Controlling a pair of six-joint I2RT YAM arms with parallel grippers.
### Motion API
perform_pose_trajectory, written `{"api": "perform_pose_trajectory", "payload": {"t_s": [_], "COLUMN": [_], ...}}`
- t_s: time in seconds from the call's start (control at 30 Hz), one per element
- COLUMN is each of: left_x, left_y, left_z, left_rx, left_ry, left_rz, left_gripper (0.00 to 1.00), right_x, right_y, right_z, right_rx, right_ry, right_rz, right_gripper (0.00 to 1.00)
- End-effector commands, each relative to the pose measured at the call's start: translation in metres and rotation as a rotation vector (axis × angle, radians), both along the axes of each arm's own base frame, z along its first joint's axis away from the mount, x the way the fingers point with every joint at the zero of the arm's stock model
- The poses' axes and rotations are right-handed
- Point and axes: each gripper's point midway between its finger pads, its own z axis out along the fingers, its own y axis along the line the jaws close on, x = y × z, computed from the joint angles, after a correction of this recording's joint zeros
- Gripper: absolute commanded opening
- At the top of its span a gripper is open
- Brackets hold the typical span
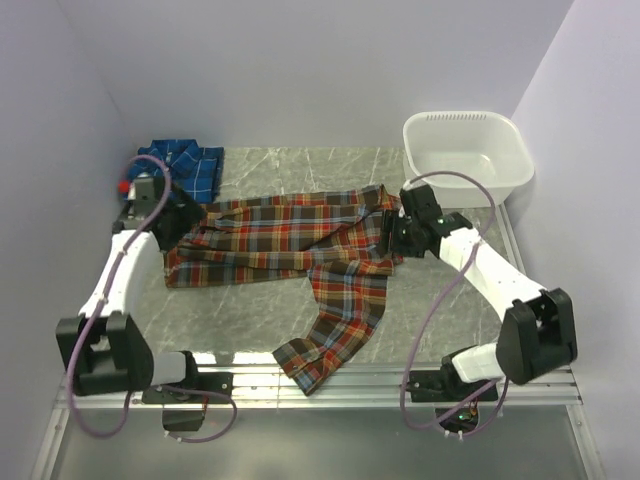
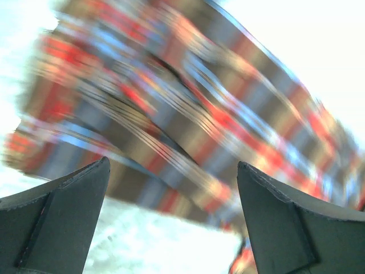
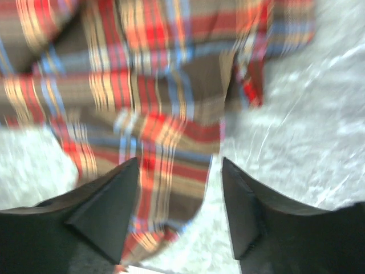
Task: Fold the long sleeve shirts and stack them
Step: Fold the shirt
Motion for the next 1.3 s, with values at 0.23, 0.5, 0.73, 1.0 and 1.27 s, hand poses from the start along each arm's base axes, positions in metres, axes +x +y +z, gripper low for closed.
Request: {"api": "perform_pose_trajectory", "payload": {"t_s": [0.23,0.5,0.73,1.0,1.27], "left_x": [-0.074,-0.091,-0.071,-0.046,-0.035], "left_y": [-0.166,-0.181,-0.171,-0.134,-0.103], "left_z": [0.011,-0.005,-0.014,-0.017,-0.026], "left_rx": [0.000,-0.019,0.047,0.052,0.031], "left_ry": [-0.094,-0.061,-0.001,0.016,0.019], "left_rz": [-0.604,-0.606,-0.519,-0.428,-0.370], "left_gripper": [0.99,0.99,0.99,0.99,0.99], "right_x": [-0.095,-0.159,-0.200,-0.214,-0.203], "right_y": [0.061,0.103,0.122,0.132,0.138], "right_z": [-0.028,-0.046,-0.068,-0.097,-0.089], "right_rx": [-0.042,-0.104,-0.246,-0.384,-0.412], "right_ry": [0.064,0.121,0.166,0.237,0.196], "right_rz": [0.461,0.782,1.012,1.106,1.108], "right_gripper": [0.71,0.65,0.66,0.65,0.00]}}
